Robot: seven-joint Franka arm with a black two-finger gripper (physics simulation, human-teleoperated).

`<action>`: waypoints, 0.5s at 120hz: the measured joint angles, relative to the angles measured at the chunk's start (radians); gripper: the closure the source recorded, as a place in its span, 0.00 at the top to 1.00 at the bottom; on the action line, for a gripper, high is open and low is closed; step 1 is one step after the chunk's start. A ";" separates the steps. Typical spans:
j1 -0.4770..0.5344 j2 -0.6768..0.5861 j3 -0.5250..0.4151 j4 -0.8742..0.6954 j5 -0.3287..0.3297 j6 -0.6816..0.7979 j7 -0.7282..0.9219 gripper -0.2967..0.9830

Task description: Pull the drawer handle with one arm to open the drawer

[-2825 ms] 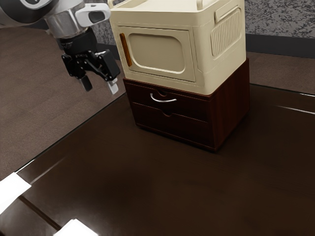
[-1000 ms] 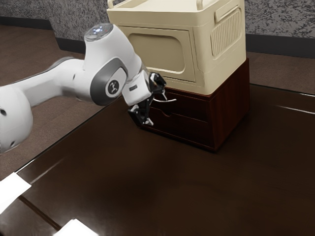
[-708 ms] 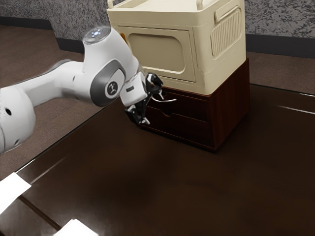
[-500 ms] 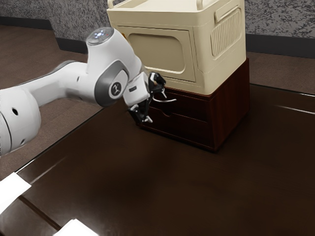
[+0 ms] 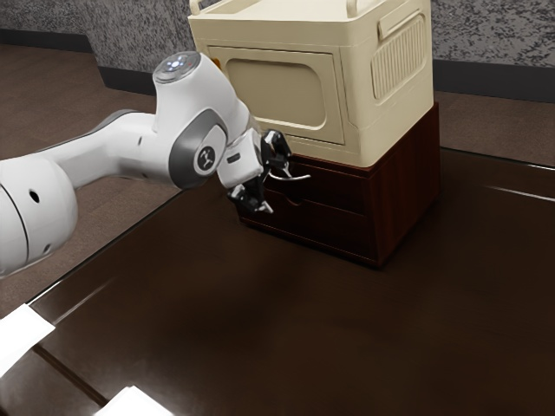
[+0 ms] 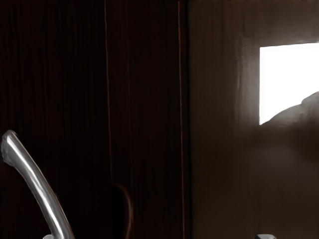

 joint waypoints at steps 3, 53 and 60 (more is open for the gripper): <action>0.000 0.000 0.000 0.000 -0.002 0.000 0.001 0.58; 0.001 -0.006 0.002 0.026 -0.032 -0.043 0.004 0.36; 0.002 -0.006 0.002 0.033 -0.037 -0.062 0.002 0.36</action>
